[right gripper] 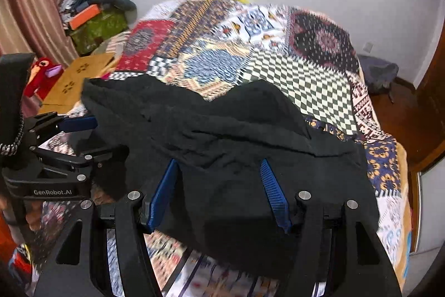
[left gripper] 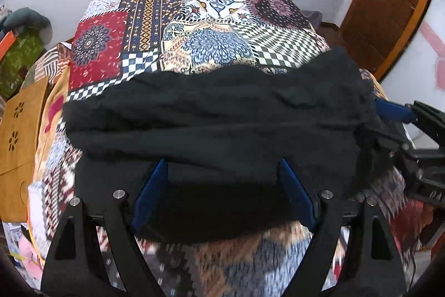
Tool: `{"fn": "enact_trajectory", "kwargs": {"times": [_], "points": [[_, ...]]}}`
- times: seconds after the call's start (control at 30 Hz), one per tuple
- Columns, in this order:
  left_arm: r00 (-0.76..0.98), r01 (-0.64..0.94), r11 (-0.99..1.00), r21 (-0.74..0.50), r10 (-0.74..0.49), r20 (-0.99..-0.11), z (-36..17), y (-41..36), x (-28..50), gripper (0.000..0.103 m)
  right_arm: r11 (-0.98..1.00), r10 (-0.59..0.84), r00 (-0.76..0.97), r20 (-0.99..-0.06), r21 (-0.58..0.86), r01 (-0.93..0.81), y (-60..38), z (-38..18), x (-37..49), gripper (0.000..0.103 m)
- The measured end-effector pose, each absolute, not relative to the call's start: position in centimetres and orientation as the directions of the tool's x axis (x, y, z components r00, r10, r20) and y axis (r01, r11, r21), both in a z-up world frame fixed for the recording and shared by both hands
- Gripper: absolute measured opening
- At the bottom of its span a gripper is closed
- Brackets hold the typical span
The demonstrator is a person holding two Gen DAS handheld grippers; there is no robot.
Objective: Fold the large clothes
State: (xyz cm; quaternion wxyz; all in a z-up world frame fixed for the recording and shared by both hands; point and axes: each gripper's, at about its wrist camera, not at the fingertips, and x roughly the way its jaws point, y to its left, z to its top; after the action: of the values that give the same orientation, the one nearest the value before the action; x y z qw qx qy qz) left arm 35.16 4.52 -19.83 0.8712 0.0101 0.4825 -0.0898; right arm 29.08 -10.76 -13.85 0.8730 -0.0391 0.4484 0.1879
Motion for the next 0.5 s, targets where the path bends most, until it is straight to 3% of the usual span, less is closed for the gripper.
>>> {"fn": "enact_trajectory", "kwargs": {"times": [0.23,0.5], "points": [[0.472,0.107,0.990,-0.096,-0.136,-0.871,-24.2,4.7,40.5,0.086,0.929,0.257,0.455,-0.852,0.088,-0.358,-10.6,-18.6,32.1,0.062],[0.523,0.116,0.991,-0.061,-0.114,-0.845,-24.9,4.2,39.6,0.089,0.930,0.252,0.460,-0.851,0.080,-0.360,-10.5,-18.3,31.5,0.065]]}}
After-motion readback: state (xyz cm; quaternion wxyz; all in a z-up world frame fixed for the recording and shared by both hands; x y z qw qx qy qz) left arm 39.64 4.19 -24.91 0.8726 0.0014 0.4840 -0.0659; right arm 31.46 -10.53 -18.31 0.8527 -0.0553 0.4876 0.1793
